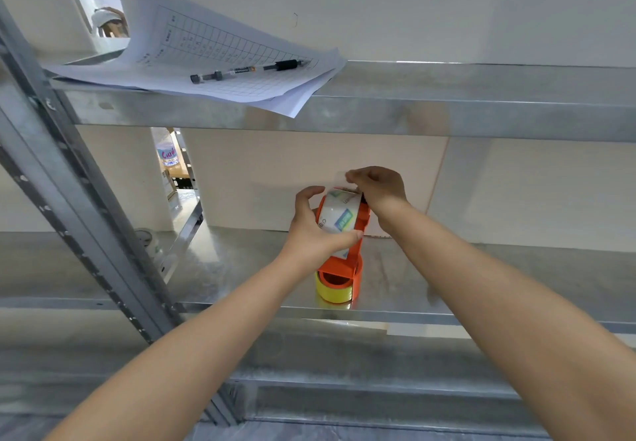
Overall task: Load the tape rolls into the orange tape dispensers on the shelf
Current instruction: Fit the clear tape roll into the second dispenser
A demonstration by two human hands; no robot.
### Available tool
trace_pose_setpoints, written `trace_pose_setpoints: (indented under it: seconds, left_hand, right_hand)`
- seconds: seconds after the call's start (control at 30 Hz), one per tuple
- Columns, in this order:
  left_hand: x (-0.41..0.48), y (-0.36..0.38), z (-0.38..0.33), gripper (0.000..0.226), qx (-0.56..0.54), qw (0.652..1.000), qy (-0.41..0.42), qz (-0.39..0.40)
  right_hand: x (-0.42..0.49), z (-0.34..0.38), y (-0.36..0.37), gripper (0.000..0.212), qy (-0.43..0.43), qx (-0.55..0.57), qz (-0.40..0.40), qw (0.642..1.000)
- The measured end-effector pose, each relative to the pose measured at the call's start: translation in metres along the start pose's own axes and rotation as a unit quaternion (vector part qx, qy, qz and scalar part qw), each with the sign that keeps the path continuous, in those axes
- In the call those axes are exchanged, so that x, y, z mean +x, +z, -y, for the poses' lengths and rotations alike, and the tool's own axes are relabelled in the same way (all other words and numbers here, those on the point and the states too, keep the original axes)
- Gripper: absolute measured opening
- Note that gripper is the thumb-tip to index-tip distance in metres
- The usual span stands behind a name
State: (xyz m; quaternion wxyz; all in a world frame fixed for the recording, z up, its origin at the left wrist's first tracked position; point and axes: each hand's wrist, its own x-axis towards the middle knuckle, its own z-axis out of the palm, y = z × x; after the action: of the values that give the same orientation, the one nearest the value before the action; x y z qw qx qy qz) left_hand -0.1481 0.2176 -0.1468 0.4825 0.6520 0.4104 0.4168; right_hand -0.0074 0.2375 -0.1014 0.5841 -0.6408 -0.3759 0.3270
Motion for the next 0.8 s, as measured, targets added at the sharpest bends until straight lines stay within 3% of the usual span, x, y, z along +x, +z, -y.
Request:
trace_pose_setpoints:
  seconds: [0.5,0.8]
  left_hand:
    - [-0.02,-0.007,-0.006,0.085,-0.015,0.998,0.057,0.009]
    - [-0.035,-0.002,-0.017,0.082,0.008,0.996,0.079,0.034]
  right_hand:
    - [0.038,0.007,-0.016,0.013,-0.036,-0.009,0.002,0.999]
    - [0.046,0.002,-0.016,0.008,0.072,0.087,0.054,0.992]
